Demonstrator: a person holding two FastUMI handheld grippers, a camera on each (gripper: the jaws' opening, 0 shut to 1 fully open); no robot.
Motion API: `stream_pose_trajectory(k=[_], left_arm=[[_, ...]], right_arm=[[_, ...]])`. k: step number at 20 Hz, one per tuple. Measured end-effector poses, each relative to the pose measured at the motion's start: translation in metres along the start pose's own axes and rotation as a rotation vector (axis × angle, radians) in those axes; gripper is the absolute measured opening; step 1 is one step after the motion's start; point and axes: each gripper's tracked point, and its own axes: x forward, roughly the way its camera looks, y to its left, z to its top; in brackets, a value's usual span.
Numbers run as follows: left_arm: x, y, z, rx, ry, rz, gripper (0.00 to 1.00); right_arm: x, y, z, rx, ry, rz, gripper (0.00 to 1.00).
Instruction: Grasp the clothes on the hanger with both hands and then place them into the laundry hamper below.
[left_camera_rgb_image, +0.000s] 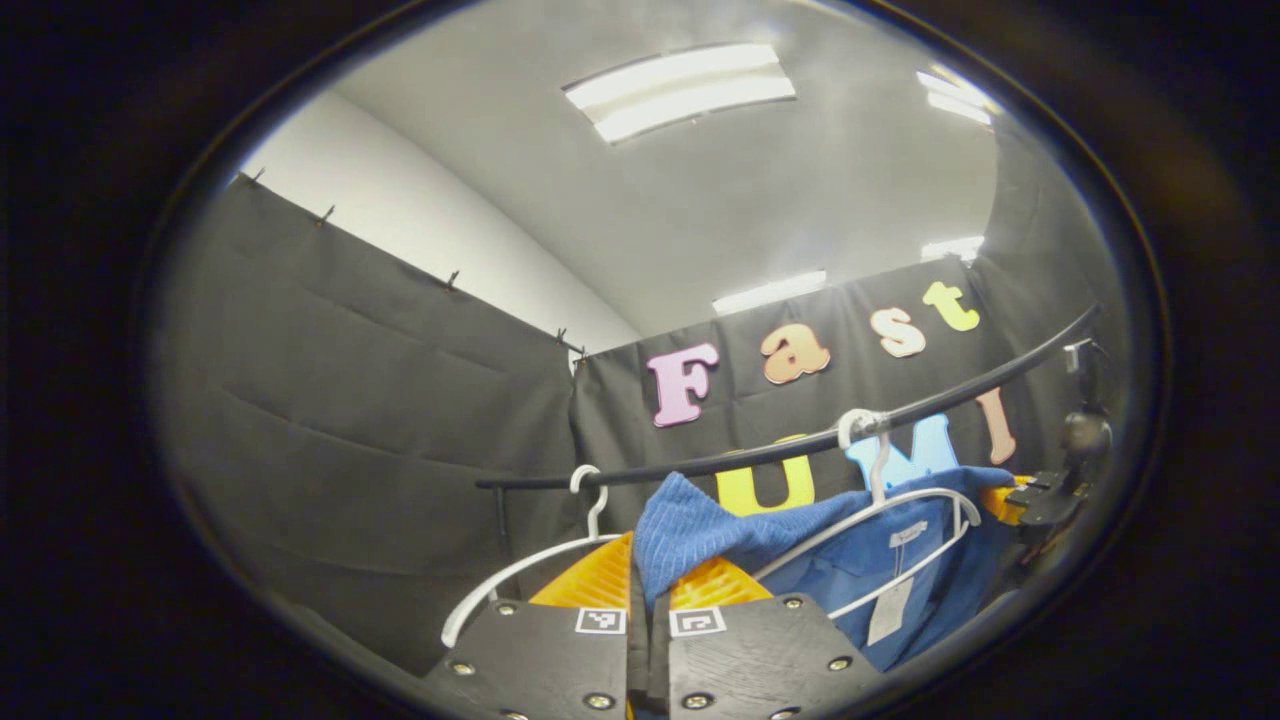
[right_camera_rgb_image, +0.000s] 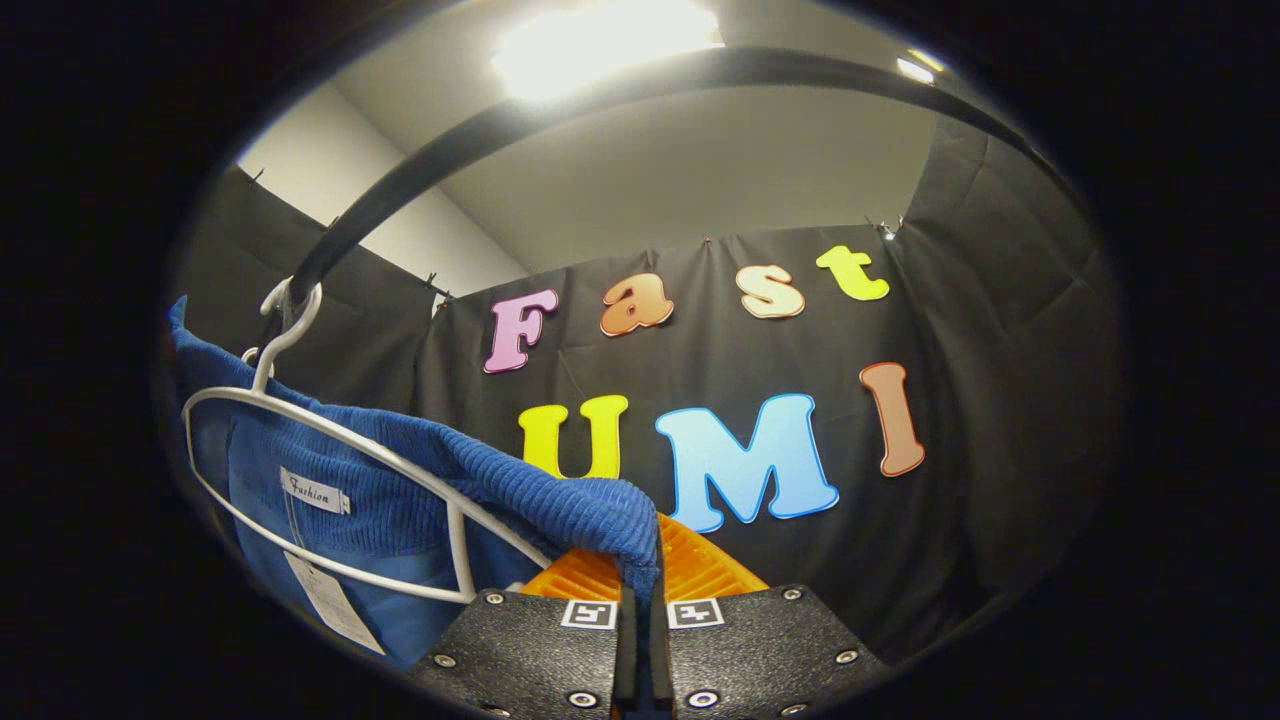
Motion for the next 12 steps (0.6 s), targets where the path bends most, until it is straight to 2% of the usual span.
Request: stream_pose_trajectory(k=[2, 3, 4, 5, 7, 8, 12], left_arm=[[0.01, 0.006, -0.004, -0.005, 0.006, -0.023, 0.07], [0.016, 0.007, -0.006, -0.001, 0.01, -0.035, 0.01], [0.022, 0.008, -0.01, 0.009, 0.016, -0.049, 0.01], [0.028, 0.008, -0.012, 0.018, 0.017, -0.068, 0.07], [0.036, 0.006, -0.017, 0.043, 0.019, -0.118, 0.07], [0.039, 0.006, -0.021, 0.056, 0.025, -0.138, 0.01], [0.048, 0.01, -0.044, 0.062, 0.076, -0.19, 0.01]], right_arm=[[0.001, 0.001, -0.006, 0.006, 0.012, 0.008, 0.04], [0.002, 0.001, -0.009, 0.012, 0.02, 0.01, 0.04], [0.004, 0.002, -0.013, 0.018, 0.031, 0.011, 0.04], [0.005, 0.002, -0.018, 0.027, 0.047, 0.013, 0.04], [0.008, -0.001, -0.025, 0.039, 0.069, 0.013, 0.04], [0.008, -0.001, -0.026, 0.04, 0.075, 0.013, 0.04], [0.006, -0.001, -0.037, 0.034, 0.102, 0.015, 0.04]])
